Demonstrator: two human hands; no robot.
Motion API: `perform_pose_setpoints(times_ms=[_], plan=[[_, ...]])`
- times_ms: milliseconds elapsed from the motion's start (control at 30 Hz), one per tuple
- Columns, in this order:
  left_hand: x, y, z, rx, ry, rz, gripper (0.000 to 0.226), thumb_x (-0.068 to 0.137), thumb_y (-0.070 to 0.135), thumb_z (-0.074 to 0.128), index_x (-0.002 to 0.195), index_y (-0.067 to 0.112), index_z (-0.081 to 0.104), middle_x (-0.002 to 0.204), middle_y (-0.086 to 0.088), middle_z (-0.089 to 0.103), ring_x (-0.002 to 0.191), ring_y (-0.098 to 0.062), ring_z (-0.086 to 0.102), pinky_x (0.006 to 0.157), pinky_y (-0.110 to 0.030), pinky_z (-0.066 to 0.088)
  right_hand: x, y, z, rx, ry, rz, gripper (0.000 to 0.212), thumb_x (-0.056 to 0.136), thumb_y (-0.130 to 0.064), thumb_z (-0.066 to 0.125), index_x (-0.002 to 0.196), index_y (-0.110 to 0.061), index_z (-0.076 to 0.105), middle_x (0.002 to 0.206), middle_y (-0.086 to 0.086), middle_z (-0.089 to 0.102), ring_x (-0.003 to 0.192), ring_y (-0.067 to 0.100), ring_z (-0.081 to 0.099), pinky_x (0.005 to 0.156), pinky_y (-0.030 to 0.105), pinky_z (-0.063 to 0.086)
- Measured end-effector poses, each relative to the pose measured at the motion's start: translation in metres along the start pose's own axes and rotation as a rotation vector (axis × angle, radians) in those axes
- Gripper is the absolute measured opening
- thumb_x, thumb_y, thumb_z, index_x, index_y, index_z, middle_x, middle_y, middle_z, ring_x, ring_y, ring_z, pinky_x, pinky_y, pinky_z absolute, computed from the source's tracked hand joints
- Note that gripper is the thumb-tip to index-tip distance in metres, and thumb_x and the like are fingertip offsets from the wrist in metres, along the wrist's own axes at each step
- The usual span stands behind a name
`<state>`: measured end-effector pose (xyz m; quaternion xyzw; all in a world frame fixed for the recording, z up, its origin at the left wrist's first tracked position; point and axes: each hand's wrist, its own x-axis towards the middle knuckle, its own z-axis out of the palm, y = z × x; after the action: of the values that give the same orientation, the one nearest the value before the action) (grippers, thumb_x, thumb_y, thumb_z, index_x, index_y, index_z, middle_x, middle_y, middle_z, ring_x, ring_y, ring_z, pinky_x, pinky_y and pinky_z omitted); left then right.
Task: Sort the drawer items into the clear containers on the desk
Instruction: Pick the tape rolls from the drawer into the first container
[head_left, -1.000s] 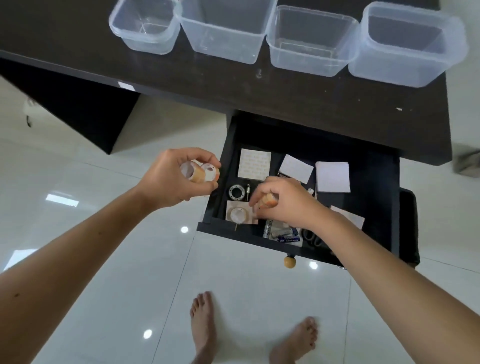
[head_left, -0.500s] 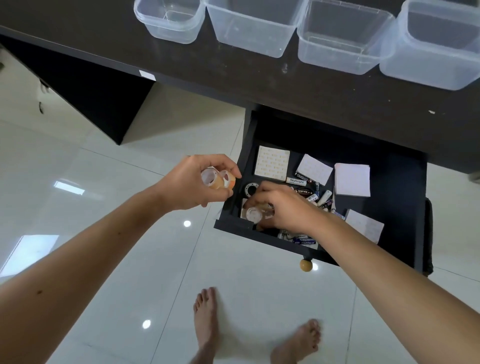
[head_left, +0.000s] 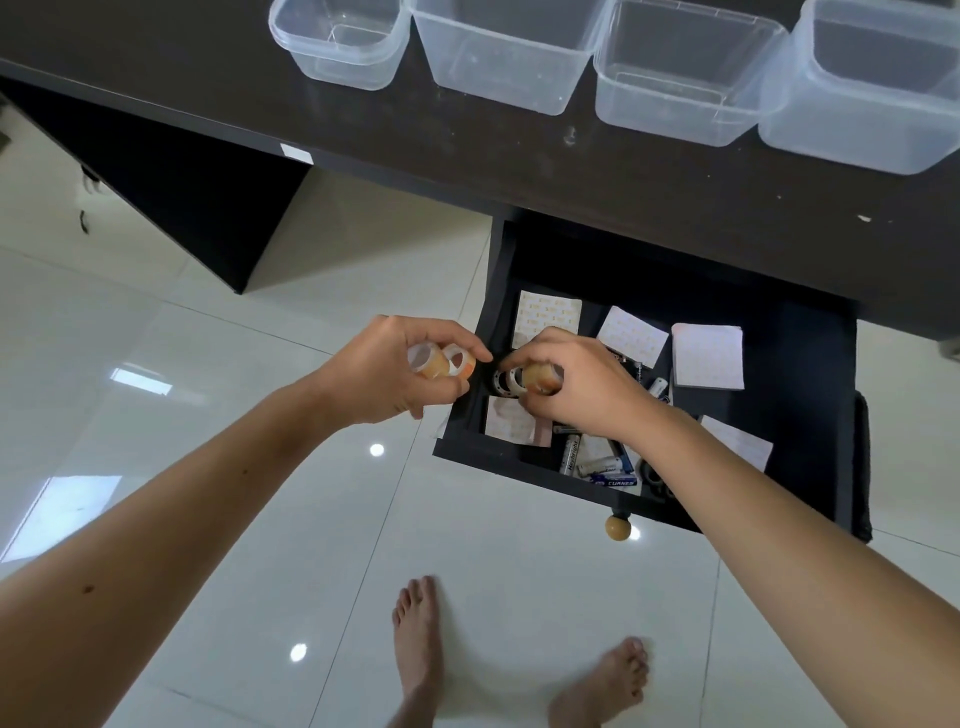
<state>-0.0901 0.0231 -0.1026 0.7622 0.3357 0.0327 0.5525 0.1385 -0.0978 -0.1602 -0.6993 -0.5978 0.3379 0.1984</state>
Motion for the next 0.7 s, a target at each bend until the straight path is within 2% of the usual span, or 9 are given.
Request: perform_pose_setpoints(times_ms=[100, 233, 333, 400, 567, 700], plan=[[-0.002, -0.002, -0.001, 0.003, -0.009, 0.004, 0.034, 0.088, 0.004, 0.079, 0.104, 0.034, 0.080, 0.099, 0.009, 0.067, 0.071, -0.013, 0.072, 0.059, -0.022, 0.059, 0.006, -0.003, 0.008, -0.035, -0.001, 0.019, 0.041, 0.086, -0.019, 0.084, 0.123, -0.034, 0.075, 0.117, -0.007, 0.059, 0.108, 0.015, 0.058, 0.089, 0.031, 0.047], [-0.001, -0.004, -0.003, -0.017, -0.016, -0.013, 0.035, 0.087, 0.000, 0.078, 0.105, 0.029, 0.080, 0.107, 0.005, 0.066, 0.067, -0.012, 0.072, 0.056, -0.021, 0.056, 0.012, -0.004, 0.016, -0.092, -0.001, 0.050, 0.044, 0.084, -0.026, 0.089, 0.124, -0.032, 0.073, 0.117, -0.006, 0.055, 0.106, 0.016, 0.055, 0.086, 0.028, 0.042], [0.000, -0.007, -0.005, -0.041, -0.011, -0.006, 0.030, 0.086, 0.008, 0.085, 0.103, 0.031, 0.080, 0.109, 0.002, 0.067, 0.066, -0.012, 0.070, 0.058, -0.028, 0.060, 0.015, -0.004, 0.016, -0.137, -0.017, 0.054, 0.048, 0.084, -0.029, 0.090, 0.128, -0.031, 0.072, 0.117, -0.007, 0.057, 0.106, 0.017, 0.058, 0.086, 0.030, 0.044], [0.000, -0.007, -0.006, -0.054, -0.009, -0.010, 0.026, 0.083, 0.015, 0.090, 0.101, 0.030, 0.080, 0.107, 0.001, 0.068, 0.064, -0.010, 0.068, 0.058, -0.029, 0.060, 0.016, -0.005, 0.015, -0.160, -0.025, 0.060, 0.051, 0.083, -0.031, 0.090, 0.130, -0.030, 0.071, 0.118, -0.006, 0.058, 0.107, 0.018, 0.059, 0.085, 0.031, 0.046], [0.001, -0.008, -0.006, -0.035, -0.024, -0.029, 0.024, 0.082, 0.016, 0.090, 0.101, 0.027, 0.080, 0.098, 0.001, 0.069, 0.058, -0.011, 0.067, 0.050, -0.013, 0.047, 0.020, -0.006, 0.012, -0.192, -0.038, 0.075, 0.061, 0.083, -0.037, 0.090, 0.138, -0.028, 0.068, 0.120, -0.005, 0.058, 0.110, 0.017, 0.056, 0.086, 0.030, 0.043], [0.002, -0.012, -0.008, -0.026, -0.029, -0.037, 0.024, 0.083, 0.019, 0.089, 0.102, 0.029, 0.079, 0.087, 0.005, 0.069, 0.059, -0.021, 0.071, 0.053, -0.014, 0.049, 0.019, -0.008, 0.012, -0.228, -0.037, 0.078, 0.047, 0.087, -0.039, 0.085, 0.131, -0.029, 0.071, 0.115, -0.006, 0.057, 0.109, 0.020, 0.059, 0.085, 0.032, 0.046]])
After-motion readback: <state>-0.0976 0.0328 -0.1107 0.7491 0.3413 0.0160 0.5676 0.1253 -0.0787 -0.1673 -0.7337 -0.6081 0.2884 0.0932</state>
